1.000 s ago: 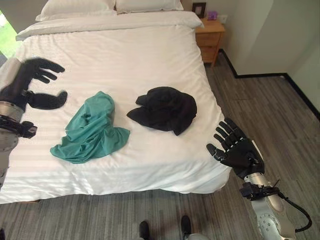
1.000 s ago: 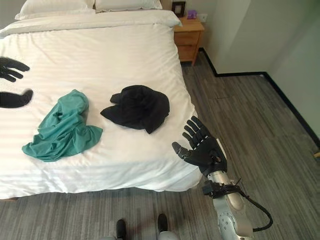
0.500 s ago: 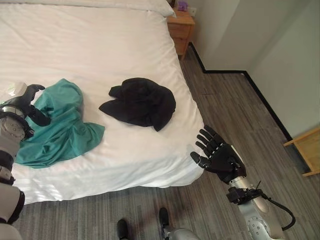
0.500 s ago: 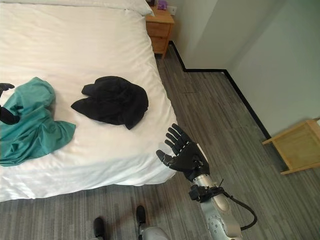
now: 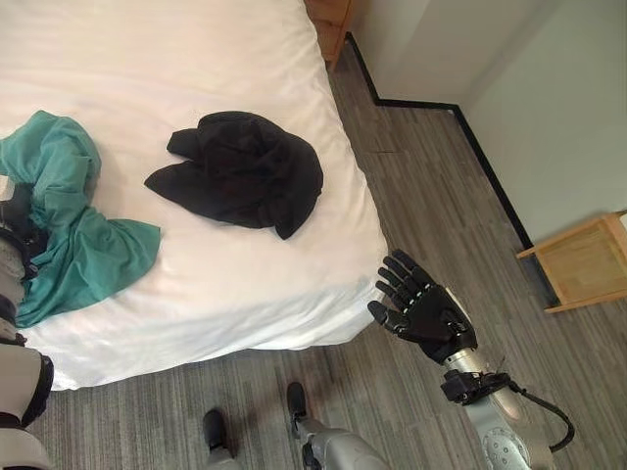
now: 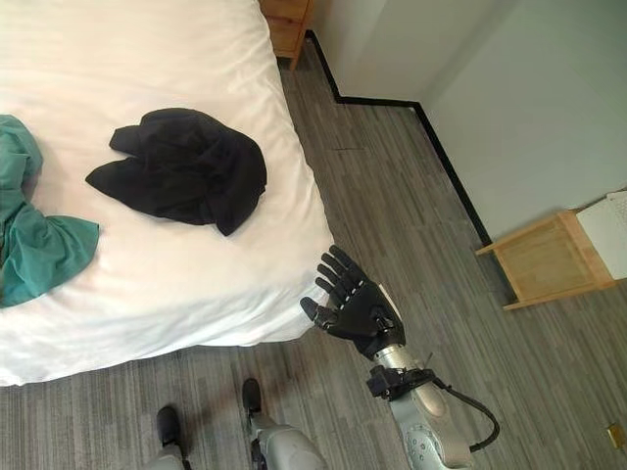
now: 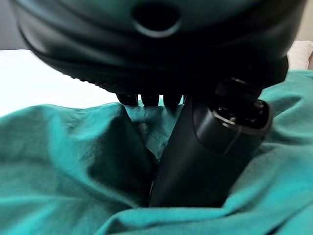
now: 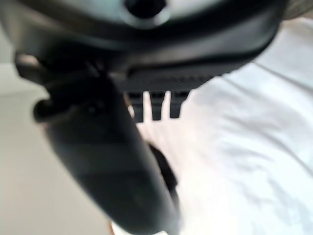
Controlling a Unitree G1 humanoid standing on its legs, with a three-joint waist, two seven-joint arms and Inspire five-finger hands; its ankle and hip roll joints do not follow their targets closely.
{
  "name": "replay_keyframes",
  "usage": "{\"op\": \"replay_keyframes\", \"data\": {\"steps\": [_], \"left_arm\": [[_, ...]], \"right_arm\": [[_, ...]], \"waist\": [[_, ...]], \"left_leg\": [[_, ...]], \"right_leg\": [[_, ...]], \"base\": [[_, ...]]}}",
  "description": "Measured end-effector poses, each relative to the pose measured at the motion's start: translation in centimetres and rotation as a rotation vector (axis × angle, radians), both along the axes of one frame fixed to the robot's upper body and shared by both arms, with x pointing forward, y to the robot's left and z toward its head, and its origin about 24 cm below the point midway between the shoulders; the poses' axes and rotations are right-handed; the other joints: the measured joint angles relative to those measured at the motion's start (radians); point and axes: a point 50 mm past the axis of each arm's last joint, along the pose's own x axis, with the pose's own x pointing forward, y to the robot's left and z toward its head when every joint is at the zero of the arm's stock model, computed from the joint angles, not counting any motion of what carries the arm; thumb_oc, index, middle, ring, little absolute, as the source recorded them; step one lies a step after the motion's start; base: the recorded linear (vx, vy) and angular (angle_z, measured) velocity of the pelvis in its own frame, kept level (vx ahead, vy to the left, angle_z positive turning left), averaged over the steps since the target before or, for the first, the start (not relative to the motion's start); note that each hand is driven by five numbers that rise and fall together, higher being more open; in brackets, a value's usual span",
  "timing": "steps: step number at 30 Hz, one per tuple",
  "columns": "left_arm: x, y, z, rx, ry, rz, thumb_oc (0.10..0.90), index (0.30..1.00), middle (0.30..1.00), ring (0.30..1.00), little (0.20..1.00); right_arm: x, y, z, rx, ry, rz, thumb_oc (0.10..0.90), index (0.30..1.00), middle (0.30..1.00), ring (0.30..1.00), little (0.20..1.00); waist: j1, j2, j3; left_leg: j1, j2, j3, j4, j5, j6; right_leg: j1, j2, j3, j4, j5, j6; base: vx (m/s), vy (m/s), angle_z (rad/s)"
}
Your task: Pick up bed clothes into laundry basket.
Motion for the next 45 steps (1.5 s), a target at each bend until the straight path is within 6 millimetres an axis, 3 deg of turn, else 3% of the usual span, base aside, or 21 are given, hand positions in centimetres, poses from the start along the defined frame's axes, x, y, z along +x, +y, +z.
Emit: {"op": "replay_keyframes", "data": {"steps": [8, 13, 18, 21, 25, 27, 30, 32, 35, 37, 41, 43, 45], "left_arm": [[1.5, -1.7, 1.5, -0.008, -0.085, -0.089, 0.400, 0.300, 0.300, 0.300, 0.300], [3.7, -7.0, 6.1, 0.023, -0.295, -0.374, 0.400, 0.300, 0.300, 0.300, 0.300], [3.1, -11.5, 10.5, 0.071, -0.515, -0.615, 0.400, 0.300, 0.300, 0.300, 0.300], [1.6, -14.4, 13.2, 0.072, -0.660, -0.781, 0.400, 0.300, 0.300, 0.300, 0.300], [-0.2, -16.2, 14.4, -0.042, -0.800, -0.941, 0.400, 0.300, 0.300, 0.300, 0.300], [-0.8, -16.1, 14.4, -0.082, -0.832, -0.963, 0.400, 0.300, 0.300, 0.300, 0.300], [-2.7, -15.0, 12.0, -0.212, -0.857, -0.966, 0.400, 0.300, 0.300, 0.300, 0.300], [-4.3, -13.7, 9.2, -0.315, -0.873, -0.924, 0.400, 0.300, 0.300, 0.300, 0.300], [-6.2, -11.1, 3.2, -0.572, -0.904, -0.747, 0.400, 0.300, 0.300, 0.300, 0.300], [-7.3, -9.4, -1.6, -0.730, -0.852, -0.573, 0.400, 0.300, 0.300, 0.300, 0.300], [-10.2, -9.3, -10.2, -1.019, -0.768, -0.289, 0.400, 0.300, 0.300, 0.300, 0.300], [-11.0, -9.5, -12.6, -1.116, -0.765, -0.206, 0.400, 0.300, 0.300, 0.300, 0.300], [-11.5, -10.4, -15.0, -1.240, -0.769, -0.121, 0.400, 0.300, 0.300, 0.300, 0.300]], "right_arm": [[0.1, -0.1, 0.2, -0.011, -0.005, 0.007, 0.800, 0.900, 0.900, 0.900, 0.900], [0.7, -0.3, 0.4, -0.012, -0.016, -0.002, 0.800, 0.900, 0.900, 0.900, 0.900], [1.4, -1.2, 1.4, -0.018, -0.066, -0.052, 0.800, 0.900, 0.900, 0.900, 0.900], [1.9, -2.5, 2.3, -0.064, -0.107, -0.108, 0.800, 0.900, 0.900, 0.900, 0.900], [2.6, -5.0, 4.3, -0.157, -0.161, -0.202, 0.800, 0.900, 0.900, 0.900, 0.900], [3.2, -6.4, 5.6, -0.274, -0.176, -0.214, 0.800, 0.900, 0.900, 0.900, 0.900], [3.5, -9.8, 8.0, -0.454, -0.187, -0.308, 0.800, 0.900, 0.900, 0.900, 0.900], [3.2, -12.0, 9.7, -0.566, -0.193, -0.383, 0.800, 0.900, 0.900, 0.900, 0.900], [3.6, -14.1, 12.9, -0.762, -0.219, -0.431, 0.800, 0.900, 0.900, 0.900, 0.900], [4.8, -14.8, 14.6, -0.804, -0.248, -0.468, 0.800, 0.900, 0.900, 0.900, 0.900], [6.4, -14.9, 17.7, -1.113, -0.280, -0.449, 0.800, 0.900, 0.900, 0.900, 0.900], [7.2, -14.7, 18.5, -1.167, -0.291, -0.453, 0.800, 0.900, 0.900, 0.900, 0.900], [7.4, -15.1, 19.2, -1.254, -0.290, -0.479, 0.800, 0.900, 0.900, 0.900, 0.900]], "waist": [[0.021, 0.008, 0.006], [0.050, 0.014, 0.012], [0.081, 0.054, 0.039], [0.084, 0.081, 0.045], [0.083, 0.127, 0.027], [0.080, 0.148, 0.014], [0.076, 0.185, -0.008], [0.078, 0.204, -0.021], [0.082, 0.218, -0.032], [0.096, 0.208, -0.039], [0.132, 0.206, -0.041], [0.137, 0.204, -0.036], [0.122, 0.199, -0.020]], "left_leg": [[0.002, 0.002, -0.011, 0.000, 0.003, -0.004], [-0.001, 0.002, -0.045, 0.000, 0.005, -0.006], [0.020, -0.002, -0.070, 0.000, 0.004, -0.005], [0.039, -0.011, -0.089, 0.000, 0.003, -0.003], [0.059, -0.019, -0.095, 0.000, -0.003, 0.005], [0.062, -0.029, -0.095, 0.000, -0.005, 0.008], [0.075, -0.033, -0.088, -0.001, -0.013, 0.018], [0.085, -0.034, -0.082, 0.000, -0.017, 0.020], [0.107, -0.035, -0.069, 0.000, -0.025, 0.021], [0.126, -0.035, -0.053, 0.001, -0.030, 0.023], [0.142, -0.035, -0.043, 0.004, -0.039, 0.034], [0.141, -0.043, -0.052, 0.019, -0.050, 0.054], [0.145, -0.073, -0.107, 0.043, -0.063, 0.067]], "right_leg": [[0.008, -0.001, -0.011, 0.000, -0.002, 0.001], [0.020, -0.004, -0.046, 0.000, -0.007, -0.002], [0.056, -0.009, -0.065, 0.000, -0.016, 0.004], [0.084, -0.018, -0.084, 0.000, -0.029, 0.001], [0.107, -0.031, -0.084, 0.000, -0.037, -0.003], [0.111, -0.036, -0.083, 0.000, -0.037, -0.003], [0.120, -0.041, -0.080, 0.000, -0.041, 0.003], [0.126, -0.043, -0.075, 0.000, -0.043, 0.006], [0.141, -0.043, -0.055, 0.000, -0.047, 0.010], [0.150, -0.039, -0.045, 0.002, -0.049, 0.013], [0.106, -0.047, -0.032, 0.109, -0.106, 0.031], [0.065, -0.063, -0.052, 0.219, -0.140, 0.064], [0.016, -0.107, -0.056, 0.392, -0.213, 0.091]], "base": [[0.01, 0.010, 0.03], [0.05, 0.038, 0.19], [0.05, 0.051, 0.16], [0.06, 0.036, 0.18], [0.04, 0.028, 0.08], [-0.02, 0.014, -0.01], [0.03, 0.014, -0.06], [0.01, 0.015, -0.12], [0.04, 0.017, -0.14], [-0.03, 0.045, -0.27], [-0.08, 0.055, -0.11], [0.06, -0.020, 0.20], [0.18, -0.124, 0.69]]}}
